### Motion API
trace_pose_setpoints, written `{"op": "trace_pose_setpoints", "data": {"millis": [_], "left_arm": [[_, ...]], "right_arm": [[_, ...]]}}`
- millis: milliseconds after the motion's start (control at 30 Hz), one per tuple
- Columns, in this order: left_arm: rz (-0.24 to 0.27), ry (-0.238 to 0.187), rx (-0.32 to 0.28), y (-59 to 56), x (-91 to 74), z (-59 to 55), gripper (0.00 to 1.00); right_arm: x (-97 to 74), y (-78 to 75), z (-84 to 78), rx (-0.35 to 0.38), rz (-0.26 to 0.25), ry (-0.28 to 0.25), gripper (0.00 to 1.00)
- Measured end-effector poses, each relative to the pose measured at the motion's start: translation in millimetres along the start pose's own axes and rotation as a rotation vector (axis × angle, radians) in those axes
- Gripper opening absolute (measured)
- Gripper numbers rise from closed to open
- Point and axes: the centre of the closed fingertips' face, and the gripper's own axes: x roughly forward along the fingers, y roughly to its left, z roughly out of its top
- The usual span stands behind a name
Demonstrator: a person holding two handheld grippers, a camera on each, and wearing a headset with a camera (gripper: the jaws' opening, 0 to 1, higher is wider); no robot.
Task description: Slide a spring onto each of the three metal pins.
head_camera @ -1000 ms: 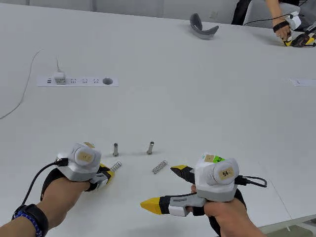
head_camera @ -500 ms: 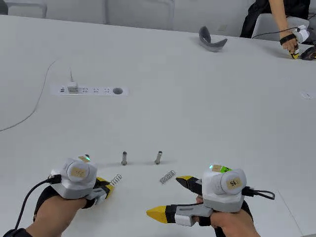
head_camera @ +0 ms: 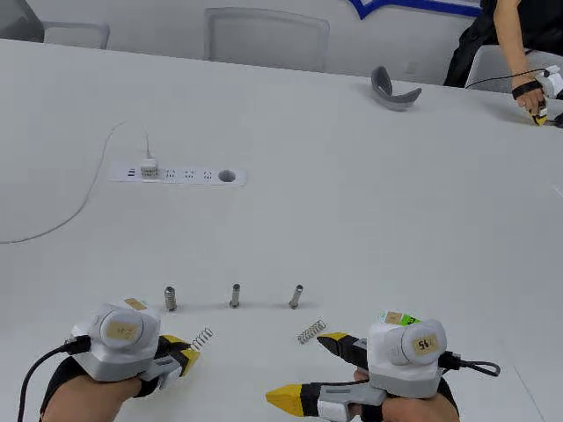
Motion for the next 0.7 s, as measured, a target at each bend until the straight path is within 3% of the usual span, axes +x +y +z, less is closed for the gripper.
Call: {"op": "trace_pose_setpoints", "data": {"millis": [333, 700], "left_arm": [[-0.004, -0.011, 0.015, -1.9, -24.6, -1.2, 0.10], [-0.020, -0.014, 0.012, -19.3, -45.5, -14.3, 0.10]], "right_arm": [[4.1, 3.4, 0.5, 0.027, 0.025, -0.006, 0.81], [16.1, 15.5, 0.8, 0.067, 0.080, -0.014, 0.79]]}}
